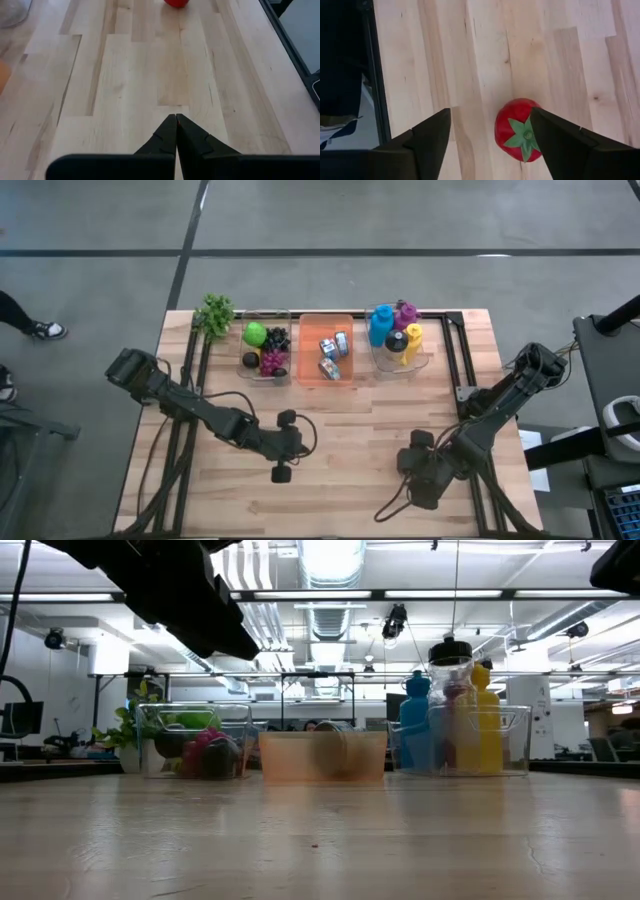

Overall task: Pick & Place Food Item
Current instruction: Put the red tomato into the left transparent bin

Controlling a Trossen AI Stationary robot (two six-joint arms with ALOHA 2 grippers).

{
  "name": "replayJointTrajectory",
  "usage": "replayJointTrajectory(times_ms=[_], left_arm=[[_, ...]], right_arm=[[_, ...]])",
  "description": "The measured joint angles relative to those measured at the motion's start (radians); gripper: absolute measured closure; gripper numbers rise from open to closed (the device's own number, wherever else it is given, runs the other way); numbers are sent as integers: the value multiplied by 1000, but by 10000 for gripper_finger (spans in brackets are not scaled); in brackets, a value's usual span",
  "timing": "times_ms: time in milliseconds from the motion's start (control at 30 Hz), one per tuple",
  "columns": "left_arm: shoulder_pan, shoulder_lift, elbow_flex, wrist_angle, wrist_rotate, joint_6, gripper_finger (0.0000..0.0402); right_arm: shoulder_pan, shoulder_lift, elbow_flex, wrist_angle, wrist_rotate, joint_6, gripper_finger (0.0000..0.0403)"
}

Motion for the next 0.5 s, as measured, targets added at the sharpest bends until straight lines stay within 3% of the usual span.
replayJointTrajectory(times_ms=[233,500], left_arm=[[0,0,0,0,0,-5,394],[0,0,0,0,0,-5,394]], right_arm=[[0,0,0,-7,-20,2,89],[-8,0,-38,-115,-19,122,47]])
